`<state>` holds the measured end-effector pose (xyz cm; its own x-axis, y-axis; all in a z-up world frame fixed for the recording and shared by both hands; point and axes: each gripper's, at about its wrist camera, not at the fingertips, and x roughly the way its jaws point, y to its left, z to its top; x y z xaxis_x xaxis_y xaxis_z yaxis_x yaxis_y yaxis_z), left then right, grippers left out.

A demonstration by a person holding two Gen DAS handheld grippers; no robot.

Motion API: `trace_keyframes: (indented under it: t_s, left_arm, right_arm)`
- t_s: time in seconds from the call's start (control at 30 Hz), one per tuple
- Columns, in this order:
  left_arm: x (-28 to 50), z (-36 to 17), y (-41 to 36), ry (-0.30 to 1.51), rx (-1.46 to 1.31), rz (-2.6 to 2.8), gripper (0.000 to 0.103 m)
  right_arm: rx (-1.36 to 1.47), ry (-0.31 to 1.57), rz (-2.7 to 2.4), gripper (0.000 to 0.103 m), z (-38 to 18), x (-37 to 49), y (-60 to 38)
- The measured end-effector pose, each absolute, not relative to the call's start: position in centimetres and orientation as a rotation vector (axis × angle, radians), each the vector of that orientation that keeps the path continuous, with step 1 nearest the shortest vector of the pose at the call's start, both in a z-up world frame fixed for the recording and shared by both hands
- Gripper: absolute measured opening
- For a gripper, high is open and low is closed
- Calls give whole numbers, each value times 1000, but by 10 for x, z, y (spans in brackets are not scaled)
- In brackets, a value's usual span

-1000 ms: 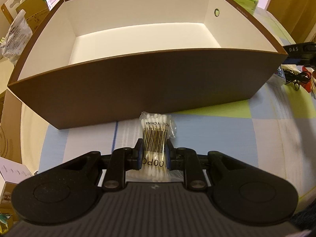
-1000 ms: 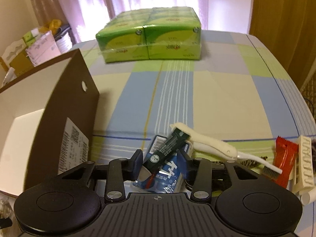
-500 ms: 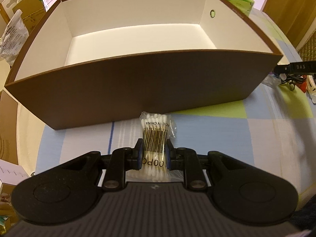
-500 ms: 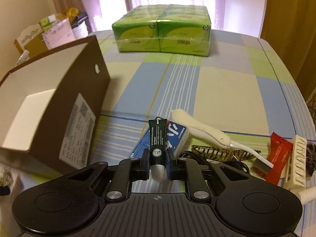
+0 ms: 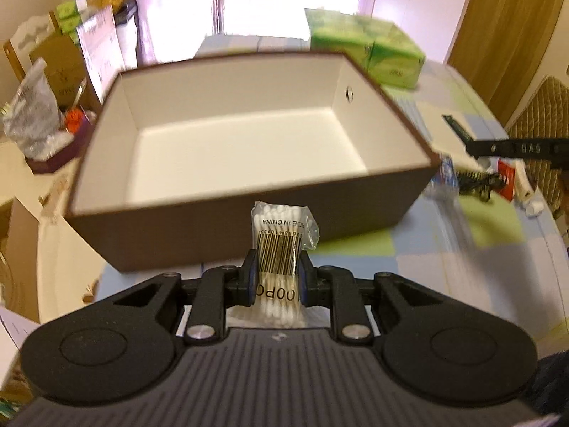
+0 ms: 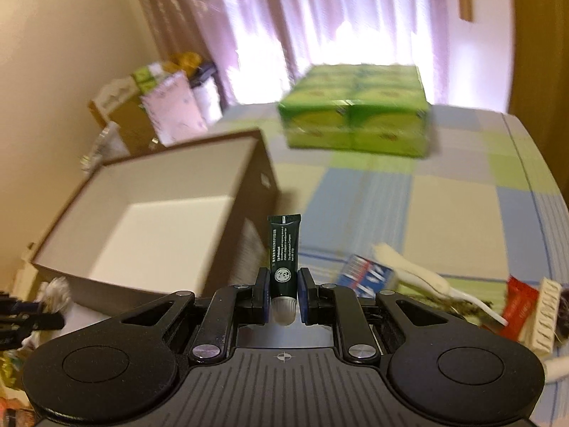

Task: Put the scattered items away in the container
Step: 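Lower both held items into the box and open both tools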

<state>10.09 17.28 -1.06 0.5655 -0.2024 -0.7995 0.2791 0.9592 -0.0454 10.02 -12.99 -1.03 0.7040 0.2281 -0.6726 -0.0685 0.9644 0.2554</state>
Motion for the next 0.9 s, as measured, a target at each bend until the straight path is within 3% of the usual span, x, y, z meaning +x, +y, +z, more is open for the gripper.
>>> trace_keyframes:
  t_s: [0.4, 0.9]
  left_arm:
    - [143, 36, 186, 801, 128, -289, 17]
    - [230, -4, 204, 909, 104, -349, 17]
  right_arm:
    - [215, 713, 350, 18, 14, 127, -62]
    - [145, 892, 366, 18, -33, 202, 6]
